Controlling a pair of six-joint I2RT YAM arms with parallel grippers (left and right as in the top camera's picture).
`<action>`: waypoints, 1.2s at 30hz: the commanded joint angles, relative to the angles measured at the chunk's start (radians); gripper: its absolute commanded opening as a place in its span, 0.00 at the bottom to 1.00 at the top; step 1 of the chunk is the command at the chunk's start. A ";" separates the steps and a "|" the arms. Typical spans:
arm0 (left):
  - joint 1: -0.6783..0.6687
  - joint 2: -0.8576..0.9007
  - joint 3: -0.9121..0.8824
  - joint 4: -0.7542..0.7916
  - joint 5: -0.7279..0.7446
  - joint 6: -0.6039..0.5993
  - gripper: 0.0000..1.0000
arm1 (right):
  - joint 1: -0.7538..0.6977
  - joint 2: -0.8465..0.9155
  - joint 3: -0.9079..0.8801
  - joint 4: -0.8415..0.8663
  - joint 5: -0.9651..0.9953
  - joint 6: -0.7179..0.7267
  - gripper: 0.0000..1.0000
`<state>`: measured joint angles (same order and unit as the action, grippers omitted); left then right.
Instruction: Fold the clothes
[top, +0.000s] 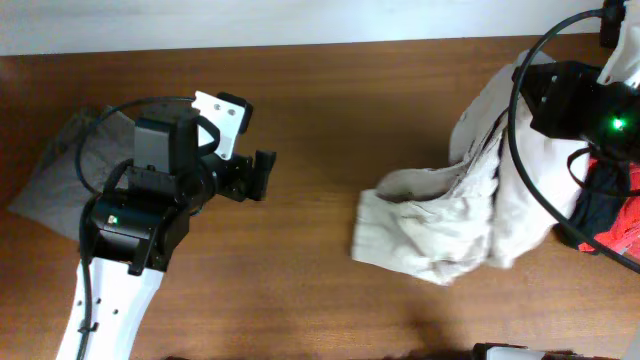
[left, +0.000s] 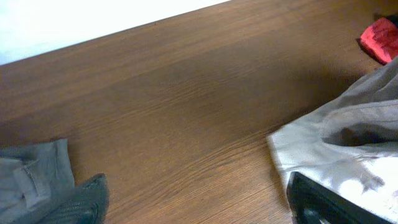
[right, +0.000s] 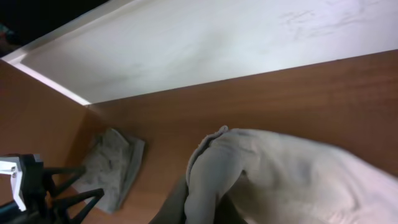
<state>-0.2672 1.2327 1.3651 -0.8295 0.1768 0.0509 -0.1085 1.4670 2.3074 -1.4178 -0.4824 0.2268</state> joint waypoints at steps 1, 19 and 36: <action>0.003 0.000 0.006 0.010 0.129 0.001 0.99 | 0.004 -0.024 0.021 0.016 -0.064 -0.014 0.04; -0.013 0.132 0.006 0.006 0.620 0.175 1.00 | 0.004 -0.055 0.021 0.338 -0.223 0.116 0.04; -0.121 0.132 0.006 0.045 0.694 0.153 0.99 | 0.004 -0.052 0.021 0.427 -0.008 0.341 0.04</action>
<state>-0.3470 1.3689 1.3651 -0.8040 0.8387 0.2016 -0.1085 1.4368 2.3074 -1.0161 -0.5564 0.5060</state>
